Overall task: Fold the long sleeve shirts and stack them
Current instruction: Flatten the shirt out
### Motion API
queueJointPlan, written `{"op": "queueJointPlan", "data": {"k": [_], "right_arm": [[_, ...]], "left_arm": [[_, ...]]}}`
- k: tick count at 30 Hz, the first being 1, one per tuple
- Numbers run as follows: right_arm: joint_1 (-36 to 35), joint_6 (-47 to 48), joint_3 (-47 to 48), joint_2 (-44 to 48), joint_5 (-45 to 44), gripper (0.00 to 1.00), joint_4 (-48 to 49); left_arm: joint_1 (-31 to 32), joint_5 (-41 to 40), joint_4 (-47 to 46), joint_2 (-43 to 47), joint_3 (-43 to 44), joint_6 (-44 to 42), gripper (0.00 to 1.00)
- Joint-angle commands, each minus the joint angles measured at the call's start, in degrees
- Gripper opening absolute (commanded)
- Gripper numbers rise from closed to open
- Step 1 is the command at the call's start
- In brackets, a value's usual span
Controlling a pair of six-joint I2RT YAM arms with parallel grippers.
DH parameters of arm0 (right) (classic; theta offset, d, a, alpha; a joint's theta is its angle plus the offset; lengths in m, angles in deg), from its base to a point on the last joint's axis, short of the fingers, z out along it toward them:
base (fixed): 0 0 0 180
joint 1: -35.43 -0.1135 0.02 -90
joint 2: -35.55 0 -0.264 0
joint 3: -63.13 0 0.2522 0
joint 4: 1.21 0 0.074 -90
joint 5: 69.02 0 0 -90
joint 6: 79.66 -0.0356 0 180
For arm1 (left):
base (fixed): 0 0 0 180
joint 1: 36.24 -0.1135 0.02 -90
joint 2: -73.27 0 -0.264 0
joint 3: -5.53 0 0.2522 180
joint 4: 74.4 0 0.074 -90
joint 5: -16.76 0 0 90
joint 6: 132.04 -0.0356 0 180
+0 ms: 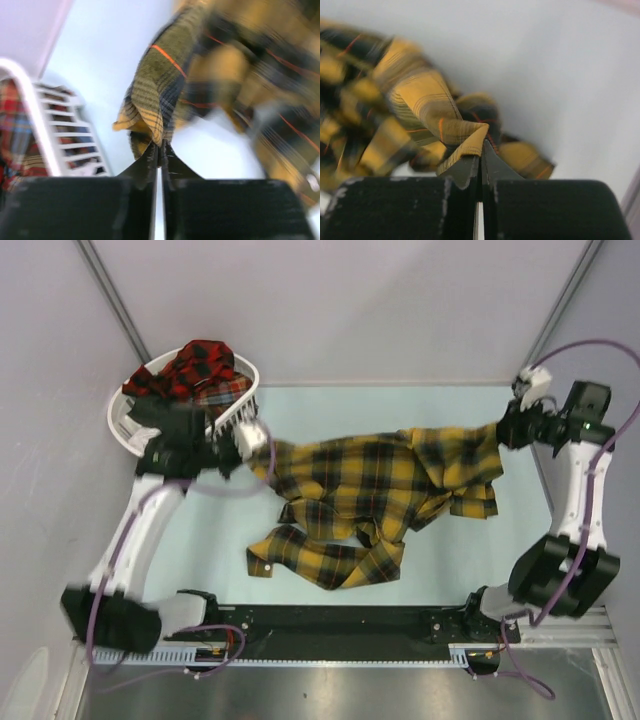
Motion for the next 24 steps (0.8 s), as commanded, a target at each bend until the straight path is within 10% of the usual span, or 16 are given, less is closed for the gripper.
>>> {"op": "queueJointPlan", "data": {"k": [1, 4, 9, 15, 24], "right_arm": [[-2.7, 22.8, -15.4, 10.0, 0.6, 0.0, -17.9], [-5.8, 25.8, -25.0, 15.3, -3.7, 0.0, -16.2], [-8.8, 25.9, -31.7, 18.8, -5.9, 0.0, -13.3], [-8.2, 23.9, -29.2, 16.2, -5.5, 0.0, -12.5], [-6.3, 15.4, -24.1, 14.3, -2.4, 0.0, -7.9]], "left_arm": [[1.2, -3.1, 3.3, 12.3, -25.9, -18.0, 0.38], [-4.1, -2.9, 4.5, 18.3, -35.0, -18.2, 0.74], [-7.8, 0.4, 6.9, 28.2, -34.4, -13.3, 0.93], [-1.3, 0.0, 2.5, 25.3, -30.2, -5.1, 0.88], [19.0, -20.8, -19.3, 17.5, -33.7, 5.6, 0.84]]}}
